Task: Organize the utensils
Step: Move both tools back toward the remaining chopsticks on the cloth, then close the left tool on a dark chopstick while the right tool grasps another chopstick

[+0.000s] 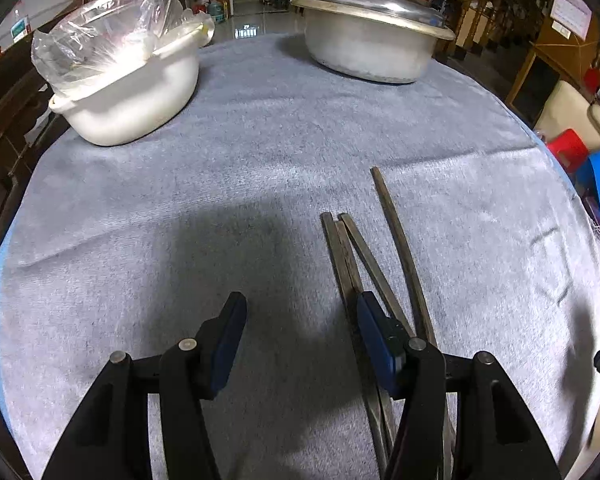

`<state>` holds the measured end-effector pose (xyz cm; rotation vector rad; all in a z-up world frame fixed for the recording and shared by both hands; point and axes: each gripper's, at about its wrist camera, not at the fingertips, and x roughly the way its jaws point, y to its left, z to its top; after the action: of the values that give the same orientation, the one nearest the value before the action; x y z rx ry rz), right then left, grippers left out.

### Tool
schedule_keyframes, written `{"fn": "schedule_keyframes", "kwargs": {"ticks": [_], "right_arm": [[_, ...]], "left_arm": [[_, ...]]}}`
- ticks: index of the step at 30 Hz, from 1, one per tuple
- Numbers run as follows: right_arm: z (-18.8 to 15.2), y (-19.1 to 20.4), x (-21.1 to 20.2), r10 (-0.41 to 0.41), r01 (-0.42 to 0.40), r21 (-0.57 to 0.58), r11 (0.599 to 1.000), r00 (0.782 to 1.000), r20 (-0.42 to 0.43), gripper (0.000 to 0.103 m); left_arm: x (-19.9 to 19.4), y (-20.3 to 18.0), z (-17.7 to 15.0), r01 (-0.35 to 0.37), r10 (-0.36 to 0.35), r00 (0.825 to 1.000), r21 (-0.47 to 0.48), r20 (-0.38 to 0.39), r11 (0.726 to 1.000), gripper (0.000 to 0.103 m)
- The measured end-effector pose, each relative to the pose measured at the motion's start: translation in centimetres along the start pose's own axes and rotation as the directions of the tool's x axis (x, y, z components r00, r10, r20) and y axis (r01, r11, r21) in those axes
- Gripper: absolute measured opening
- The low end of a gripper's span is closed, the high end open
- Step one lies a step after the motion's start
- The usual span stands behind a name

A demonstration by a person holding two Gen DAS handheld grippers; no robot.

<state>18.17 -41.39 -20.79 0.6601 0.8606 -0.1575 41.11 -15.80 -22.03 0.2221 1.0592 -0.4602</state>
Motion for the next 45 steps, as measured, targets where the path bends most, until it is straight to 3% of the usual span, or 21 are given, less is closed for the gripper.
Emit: {"fn": "schedule_keyframes", "kwargs": {"ticks": [7, 16, 22, 26, 34, 40, 45], "right_arm": [[0.2, -0.3, 0.2, 0.003, -0.003, 0.003, 1.000, 1.000, -0.004, 0.015], [0.5, 0.3, 0.4, 0.008, -0.008, -0.023, 1.000, 1.000, 0.003, 0.015], [1.8, 3.1, 2.1, 0.035, -0.037, -0.142, 0.989, 0.999, -0.013, 0.015], [4.6, 5.8, 4.4, 0.096, -0.110, -0.234, 0.966, 0.993, -0.070, 0.015], [10.2, 14.8, 11.5, 0.087, -0.166, -0.342, 0.925, 0.968, -0.235, 0.015], [11.9, 19.0, 17.2, -0.013, -0.115, -0.359, 0.926, 0.941, -0.337, 0.015], [12.5, 19.9, 19.9, -0.104, -0.037, -0.367, 0.929, 0.928, -0.357, 0.015]], "left_arm": [[0.9, 0.1, 1.4, 0.009, -0.010, 0.999, -0.022, -0.046, 1.000, 0.064], [0.2, 2.5, 0.4, -0.027, 0.024, 0.998, -0.047, -0.061, 0.999, 0.064], [0.6, 1.7, 0.9, -0.020, 0.018, 0.998, -0.031, -0.061, 0.999, 0.062], [1.1, 1.7, 2.0, -0.009, 0.006, 0.998, -0.051, -0.058, 0.999, 0.052], [1.3, 2.3, 3.1, -0.026, 0.022, 0.997, -0.054, -0.080, 0.998, 0.012], [1.3, 3.0, 3.1, 0.016, -0.019, 0.995, -0.028, -0.095, 0.999, 0.006], [0.5, 4.4, 2.4, 0.058, -0.061, 0.992, -0.025, -0.111, 0.998, 0.006]]}}
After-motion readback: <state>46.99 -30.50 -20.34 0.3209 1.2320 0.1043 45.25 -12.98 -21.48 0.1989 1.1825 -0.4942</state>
